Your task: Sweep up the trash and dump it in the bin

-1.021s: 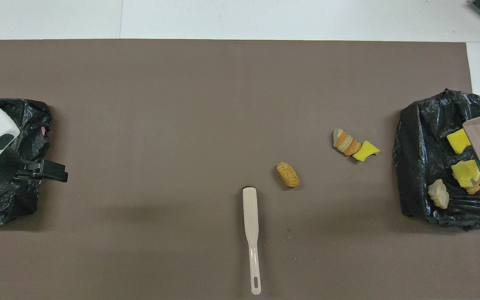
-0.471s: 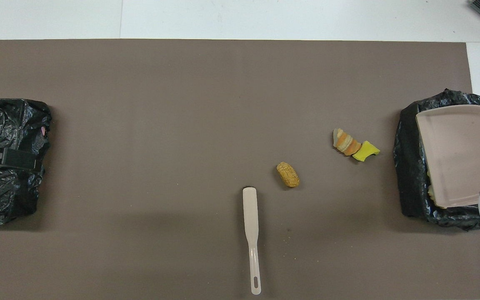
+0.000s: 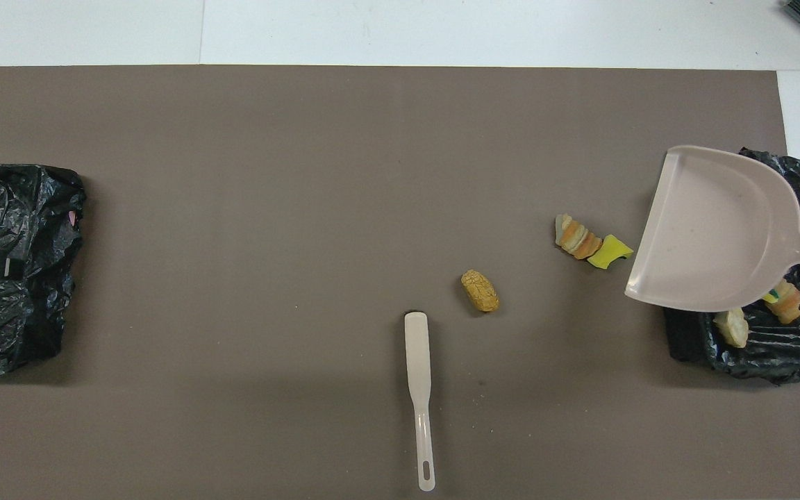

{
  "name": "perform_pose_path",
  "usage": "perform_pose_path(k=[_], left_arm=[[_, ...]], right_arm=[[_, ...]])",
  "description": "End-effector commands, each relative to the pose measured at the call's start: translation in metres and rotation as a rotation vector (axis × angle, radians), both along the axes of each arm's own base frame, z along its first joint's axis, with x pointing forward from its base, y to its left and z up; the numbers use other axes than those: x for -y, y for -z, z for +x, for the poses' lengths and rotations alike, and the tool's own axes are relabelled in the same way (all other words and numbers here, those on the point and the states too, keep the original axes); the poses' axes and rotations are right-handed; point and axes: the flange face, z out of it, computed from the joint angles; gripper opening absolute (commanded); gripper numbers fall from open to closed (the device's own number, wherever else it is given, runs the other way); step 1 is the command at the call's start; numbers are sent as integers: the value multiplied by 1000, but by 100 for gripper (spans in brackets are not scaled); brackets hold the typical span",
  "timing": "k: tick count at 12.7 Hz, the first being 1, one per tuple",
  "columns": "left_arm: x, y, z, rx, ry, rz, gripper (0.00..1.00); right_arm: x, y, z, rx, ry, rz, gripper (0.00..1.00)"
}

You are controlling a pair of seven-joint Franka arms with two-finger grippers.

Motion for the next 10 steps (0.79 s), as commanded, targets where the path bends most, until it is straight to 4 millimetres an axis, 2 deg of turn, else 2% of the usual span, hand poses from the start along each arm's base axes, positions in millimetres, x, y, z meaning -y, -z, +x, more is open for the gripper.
perform_pose_path(k=[1, 2, 3, 5, 7, 8, 10], left_arm=[[-1, -5, 1, -11, 2, 17, 100], [-6, -5, -3, -40, 0, 49, 100], [-2, -5, -4, -42, 10, 87, 100], [1, -4, -6, -51, 14, 87, 100], [2, -4, -8, -49, 13, 82, 100], [2, -4, -7, -46, 13, 82, 100], [2, -1, -8, -52, 12, 76, 100]], right_arm=[[-30, 10, 1, 104, 254, 62, 0], [-40, 18, 4, 129, 348, 91, 0], [-55, 24, 6, 151, 435, 124, 0], [-91, 37, 11, 193, 642, 197, 0], [-131, 47, 21, 199, 815, 301, 0], [-158, 50, 28, 217, 845, 320, 0], [-207, 71, 39, 236, 915, 345, 0]])
